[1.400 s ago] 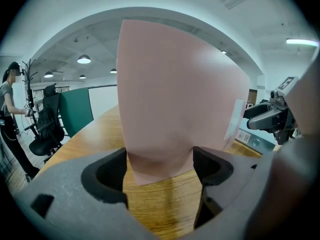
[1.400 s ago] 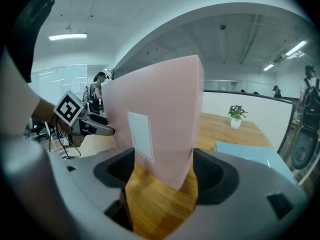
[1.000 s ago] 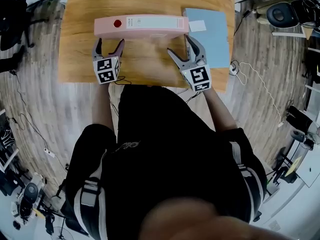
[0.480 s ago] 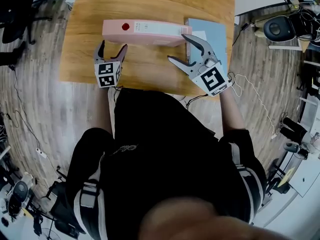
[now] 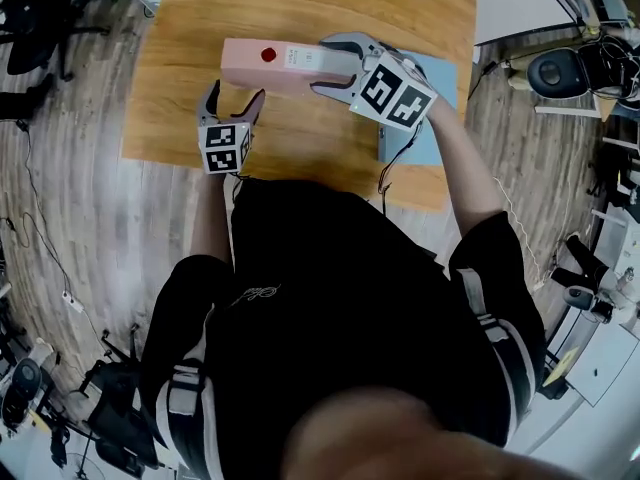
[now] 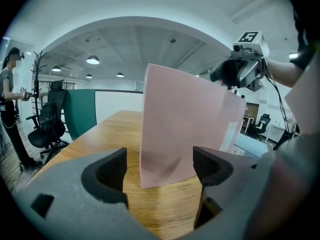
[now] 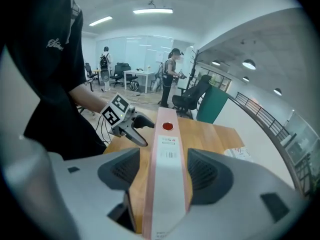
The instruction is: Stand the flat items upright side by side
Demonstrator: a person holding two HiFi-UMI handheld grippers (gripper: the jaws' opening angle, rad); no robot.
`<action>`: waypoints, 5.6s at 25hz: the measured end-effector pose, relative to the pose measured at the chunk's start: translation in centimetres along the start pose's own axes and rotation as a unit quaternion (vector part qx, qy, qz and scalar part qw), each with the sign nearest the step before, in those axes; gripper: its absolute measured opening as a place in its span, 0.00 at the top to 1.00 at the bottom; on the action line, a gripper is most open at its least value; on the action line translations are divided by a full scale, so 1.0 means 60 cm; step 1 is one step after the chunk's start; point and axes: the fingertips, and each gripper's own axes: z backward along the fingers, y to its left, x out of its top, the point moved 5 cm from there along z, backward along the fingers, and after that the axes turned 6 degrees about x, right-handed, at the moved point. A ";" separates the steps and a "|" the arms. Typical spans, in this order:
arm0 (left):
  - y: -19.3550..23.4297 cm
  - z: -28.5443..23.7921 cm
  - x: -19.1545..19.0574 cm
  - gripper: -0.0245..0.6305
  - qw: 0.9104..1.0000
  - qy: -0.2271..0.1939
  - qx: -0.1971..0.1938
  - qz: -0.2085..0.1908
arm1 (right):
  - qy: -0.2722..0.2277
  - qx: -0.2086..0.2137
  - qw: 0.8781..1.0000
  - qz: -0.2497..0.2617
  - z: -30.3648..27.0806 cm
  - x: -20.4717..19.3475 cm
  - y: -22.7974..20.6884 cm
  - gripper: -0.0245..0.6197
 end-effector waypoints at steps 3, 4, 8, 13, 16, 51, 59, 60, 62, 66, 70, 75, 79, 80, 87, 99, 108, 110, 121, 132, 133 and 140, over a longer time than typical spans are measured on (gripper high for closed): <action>-0.008 -0.003 0.001 0.32 1.000 -0.004 -0.007 0.006 | 0.041 0.012 0.999 0.008 -0.026 -0.001 -0.018 0.49; -0.009 -0.003 0.001 0.32 1.000 -0.004 -0.008 0.006 | 0.055 0.016 0.998 0.014 -0.037 -0.001 -0.024 0.48; 0.002 -0.003 -0.003 0.32 1.000 0.004 -0.012 0.007 | 0.104 0.054 0.993 0.027 -0.086 0.014 -0.037 0.45; 0.026 -0.013 -0.015 0.32 1.000 0.007 -0.014 0.014 | 0.141 0.091 0.986 0.012 -0.139 0.025 -0.037 0.44; 0.033 -0.017 -0.016 0.32 1.000 0.008 -0.015 0.021 | 0.137 0.085 0.987 0.002 -0.149 0.038 -0.048 0.46; -0.016 -0.073 0.018 0.36 0.996 0.048 -0.069 0.003 | -0.238 -0.461 0.803 -0.292 -0.007 -0.006 -0.061 0.49; -0.035 -0.057 -0.004 0.36 0.995 0.060 -0.074 0.002 | -0.211 -0.427 0.810 -0.343 -0.016 -0.035 0.004 0.49; -0.036 -0.056 -0.008 0.36 0.995 0.062 -0.075 0.002 | -0.206 -0.421 0.813 -0.347 -0.020 -0.038 0.011 0.49; -0.040 -0.055 -0.010 0.36 0.995 0.065 -0.076 -0.003 | -0.197 -0.410 0.817 -0.354 -0.032 -0.041 0.018 0.49; -0.042 -0.051 -0.009 0.36 0.995 0.063 -0.074 -0.002 | -0.190 -0.395 0.821 -0.367 -0.062 -0.029 0.021 0.49; -0.028 -0.042 -0.013 0.36 0.996 0.059 -0.065 -0.002 | -0.185 -0.386 0.823 -0.373 -0.101 -0.017 0.017 0.49; 0.012 -0.035 -0.021 0.37 0.997 0.061 -0.036 -0.001 | -0.159 -0.360 0.831 -0.392 -0.162 -0.016 -0.001 0.49; 0.047 -0.031 -0.028 0.36 0.997 0.069 -0.014 0.011 | -0.145 -0.345 0.839 -0.394 -0.201 -0.012 -0.017 0.48; 0.057 -0.031 -0.030 0.37 0.997 0.070 -0.010 0.013 | -0.146 -0.346 0.840 -0.391 -0.207 -0.008 -0.023 0.48; 0.107 -0.042 -0.032 0.37 0.996 0.082 -0.004 0.024 | -0.149 -0.344 0.841 -0.389 -0.241 0.027 -0.080 0.48; 0.128 -0.071 -0.034 0.37 0.992 0.110 -0.055 0.023 | -0.139 -0.316 0.838 -0.423 -0.276 0.031 -0.098 0.42; 0.081 -0.063 -0.058 0.38 0.991 0.116 -0.037 0.047 | -0.137 -0.266 0.854 -0.425 -0.268 -0.027 -0.052 0.38; 0.060 -0.054 -0.061 0.38 0.991 0.117 -0.025 0.056 | -0.138 -0.255 0.860 -0.421 -0.255 -0.044 -0.035 0.38; -0.090 -0.031 -0.051 0.39 0.990 0.105 -0.019 0.091 | -0.135 -0.243 0.864 -0.419 -0.133 -0.176 0.019 0.41; -0.326 -0.095 0.003 0.38 0.983 0.106 -0.139 0.053 | -0.149 -0.271 0.859 -0.409 0.030 -0.337 0.068 0.46; -0.349 -0.103 0.007 0.38 0.980 0.108 -0.157 0.052 | -0.144 -0.272 0.865 -0.396 0.046 -0.353 0.072 0.49; -0.484 -0.176 0.033 0.38 0.958 0.131 -0.242 0.084 | -0.087 -0.297 0.866 -0.393 0.169 -0.551 0.099 0.50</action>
